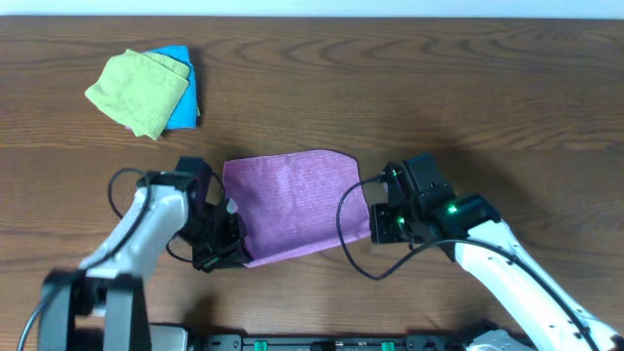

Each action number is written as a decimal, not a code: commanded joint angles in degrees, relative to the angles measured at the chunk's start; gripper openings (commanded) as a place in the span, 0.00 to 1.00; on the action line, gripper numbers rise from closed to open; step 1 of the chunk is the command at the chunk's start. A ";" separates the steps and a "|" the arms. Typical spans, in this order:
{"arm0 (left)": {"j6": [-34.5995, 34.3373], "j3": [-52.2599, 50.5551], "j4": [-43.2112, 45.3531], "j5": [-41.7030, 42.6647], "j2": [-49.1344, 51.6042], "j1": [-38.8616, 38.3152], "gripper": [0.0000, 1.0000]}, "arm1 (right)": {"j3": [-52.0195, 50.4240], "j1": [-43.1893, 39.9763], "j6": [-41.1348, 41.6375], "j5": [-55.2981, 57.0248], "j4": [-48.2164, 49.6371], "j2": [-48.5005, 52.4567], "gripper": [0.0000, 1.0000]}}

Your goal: Fold the cloth

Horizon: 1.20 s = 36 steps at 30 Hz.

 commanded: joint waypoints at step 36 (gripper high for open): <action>-19.65 0.46 31.54 -28.15 -2.14 1.20 0.06 | -0.02 -2.89 -0.46 21.59 40.06 16.90 0.01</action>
